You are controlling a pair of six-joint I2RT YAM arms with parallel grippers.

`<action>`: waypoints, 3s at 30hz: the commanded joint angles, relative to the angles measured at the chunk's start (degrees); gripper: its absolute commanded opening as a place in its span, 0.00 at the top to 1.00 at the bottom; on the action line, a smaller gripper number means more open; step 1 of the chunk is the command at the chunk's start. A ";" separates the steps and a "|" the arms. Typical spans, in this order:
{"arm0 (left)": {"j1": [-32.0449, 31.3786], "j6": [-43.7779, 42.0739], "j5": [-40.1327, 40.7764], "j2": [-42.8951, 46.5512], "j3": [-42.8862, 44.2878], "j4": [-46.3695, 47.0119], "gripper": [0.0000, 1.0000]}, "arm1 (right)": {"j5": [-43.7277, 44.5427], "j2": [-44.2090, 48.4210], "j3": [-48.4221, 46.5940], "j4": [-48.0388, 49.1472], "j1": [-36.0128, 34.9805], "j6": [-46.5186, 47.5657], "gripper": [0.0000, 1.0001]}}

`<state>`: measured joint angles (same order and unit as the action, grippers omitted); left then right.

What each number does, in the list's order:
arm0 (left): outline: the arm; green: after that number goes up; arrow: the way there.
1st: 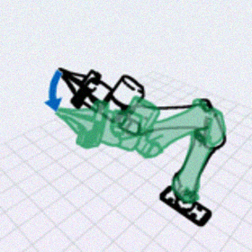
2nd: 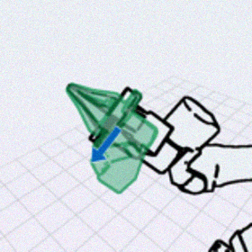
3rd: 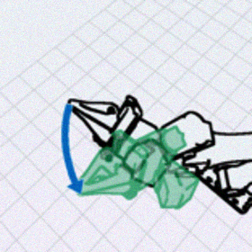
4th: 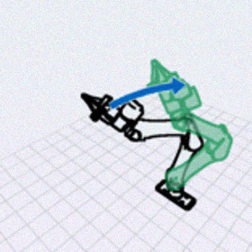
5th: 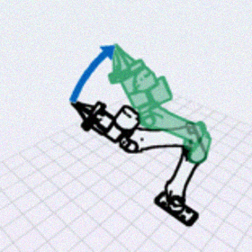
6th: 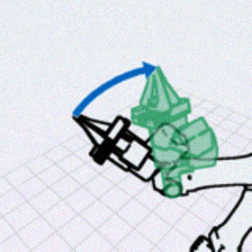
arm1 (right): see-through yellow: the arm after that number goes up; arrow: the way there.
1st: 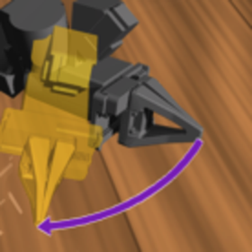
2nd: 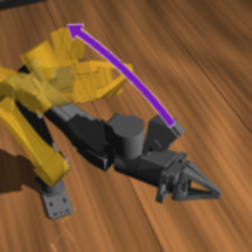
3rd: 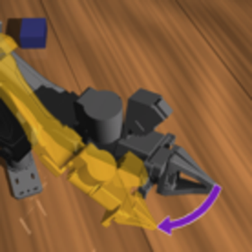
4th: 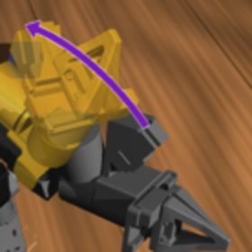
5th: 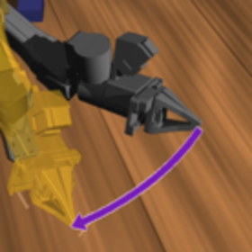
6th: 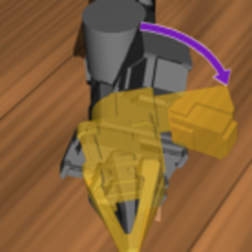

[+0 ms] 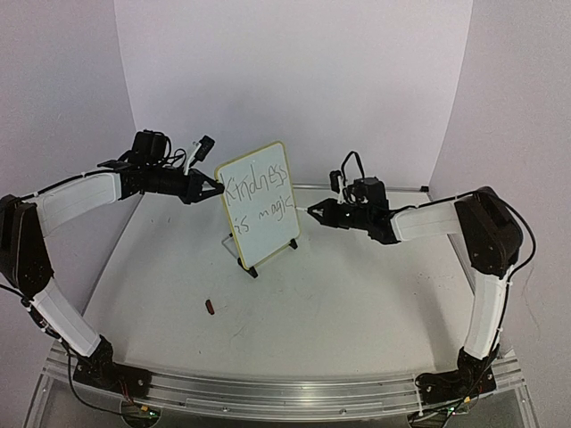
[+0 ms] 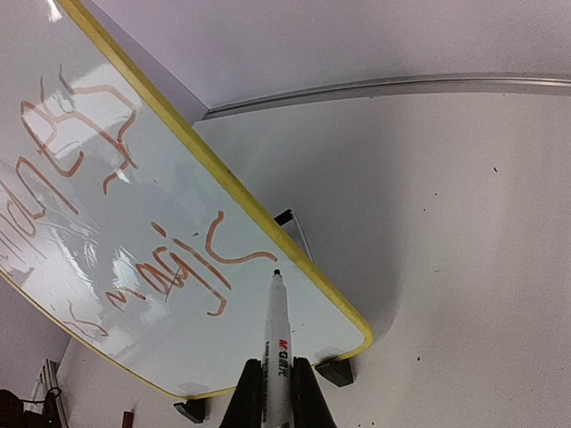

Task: Write a sentence on the whiteboard
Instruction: Write on the whiteboard with the whiteboard marker without the cap.

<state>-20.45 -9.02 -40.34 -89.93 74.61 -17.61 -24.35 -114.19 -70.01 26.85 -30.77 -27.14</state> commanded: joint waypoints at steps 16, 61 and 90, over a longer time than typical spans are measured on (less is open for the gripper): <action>-0.69 -1.39 1.37 -1.49 0.09 -4.38 1.00 | -1.73 -1.63 -1.22 4.55 -0.11 -2.46 1.00; -0.74 -1.18 1.31 -1.68 0.11 -4.28 1.00 | -1.28 -3.86 -2.92 4.62 -0.08 -3.06 1.00; 1.01 4.75 -2.02 6.08 -2.36 -1.22 1.00 | 11.89 27.15 15.01 -3.23 -0.02 2.02 1.00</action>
<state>-19.64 -5.51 -40.34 -86.83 72.30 -18.28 -15.22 -90.48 -55.99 25.21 -30.79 -26.52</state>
